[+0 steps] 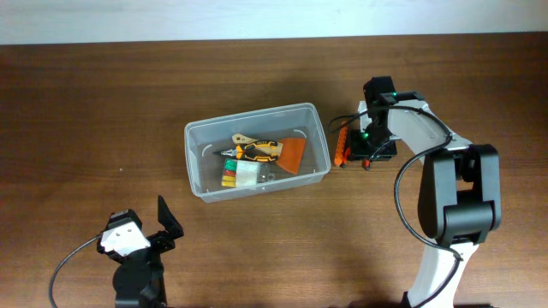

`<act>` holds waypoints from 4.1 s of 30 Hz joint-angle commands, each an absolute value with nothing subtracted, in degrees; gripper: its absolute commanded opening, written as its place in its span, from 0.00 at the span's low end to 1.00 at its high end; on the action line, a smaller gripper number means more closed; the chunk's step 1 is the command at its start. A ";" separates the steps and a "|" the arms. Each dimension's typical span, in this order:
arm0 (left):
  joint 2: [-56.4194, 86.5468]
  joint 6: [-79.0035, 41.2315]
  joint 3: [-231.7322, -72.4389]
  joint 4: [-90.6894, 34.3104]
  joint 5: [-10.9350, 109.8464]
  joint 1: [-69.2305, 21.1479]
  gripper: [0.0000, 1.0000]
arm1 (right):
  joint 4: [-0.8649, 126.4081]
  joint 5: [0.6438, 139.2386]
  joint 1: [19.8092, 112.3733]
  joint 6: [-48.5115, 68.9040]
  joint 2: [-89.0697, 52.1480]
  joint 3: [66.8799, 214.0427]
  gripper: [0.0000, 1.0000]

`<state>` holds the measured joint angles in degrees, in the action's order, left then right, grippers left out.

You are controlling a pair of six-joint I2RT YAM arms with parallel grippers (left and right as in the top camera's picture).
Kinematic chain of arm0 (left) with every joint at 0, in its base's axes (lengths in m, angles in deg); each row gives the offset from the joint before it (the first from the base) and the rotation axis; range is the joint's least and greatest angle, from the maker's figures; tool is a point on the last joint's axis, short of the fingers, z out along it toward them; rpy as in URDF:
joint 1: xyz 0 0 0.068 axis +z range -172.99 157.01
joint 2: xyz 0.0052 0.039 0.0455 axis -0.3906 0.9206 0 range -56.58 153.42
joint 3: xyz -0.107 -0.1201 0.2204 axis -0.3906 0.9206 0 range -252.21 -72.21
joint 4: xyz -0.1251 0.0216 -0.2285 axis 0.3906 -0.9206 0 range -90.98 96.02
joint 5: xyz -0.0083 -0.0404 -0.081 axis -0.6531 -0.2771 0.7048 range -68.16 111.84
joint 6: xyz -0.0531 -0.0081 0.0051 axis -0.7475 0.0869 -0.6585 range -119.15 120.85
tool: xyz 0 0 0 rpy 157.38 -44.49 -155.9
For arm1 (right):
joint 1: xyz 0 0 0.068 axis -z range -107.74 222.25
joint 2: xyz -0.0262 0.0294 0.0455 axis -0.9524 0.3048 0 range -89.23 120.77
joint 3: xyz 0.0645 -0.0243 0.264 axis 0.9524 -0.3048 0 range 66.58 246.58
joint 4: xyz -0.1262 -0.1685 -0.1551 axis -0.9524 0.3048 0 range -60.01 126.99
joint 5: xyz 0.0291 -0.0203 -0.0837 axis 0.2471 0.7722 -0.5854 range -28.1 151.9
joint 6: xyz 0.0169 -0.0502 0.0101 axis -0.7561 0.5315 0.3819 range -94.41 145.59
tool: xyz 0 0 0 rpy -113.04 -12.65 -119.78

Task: Pack container
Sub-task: 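Grasp the red-handled pliers with the right gripper, then place the red-handled pliers into the container and release, then grasp the orange bit holder strip with the right gripper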

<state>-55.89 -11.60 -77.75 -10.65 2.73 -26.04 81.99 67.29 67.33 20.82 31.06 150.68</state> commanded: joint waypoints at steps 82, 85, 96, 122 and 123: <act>-56.03 -11.09 -77.53 -10.69 2.51 -26.26 0.99 | 107.96 67.68 45.95 62.30 36.04 200.43 0.99; -56.03 -11.09 -77.53 -10.69 2.51 -26.26 0.99 | 112.77 67.46 48.42 47.75 35.21 208.05 0.99; -56.03 -11.09 -77.53 -10.69 2.51 -26.26 0.99 | 113.03 66.06 65.34 2.48 37.39 203.88 0.93; -56.03 -11.09 -77.55 -10.69 2.51 -26.26 0.99 | 87.98 67.59 62.87 -13.93 38.82 165.74 0.40; -56.03 -11.09 -77.53 -10.69 2.51 -26.26 0.99 | 87.98 67.57 62.89 -13.93 38.82 165.74 0.36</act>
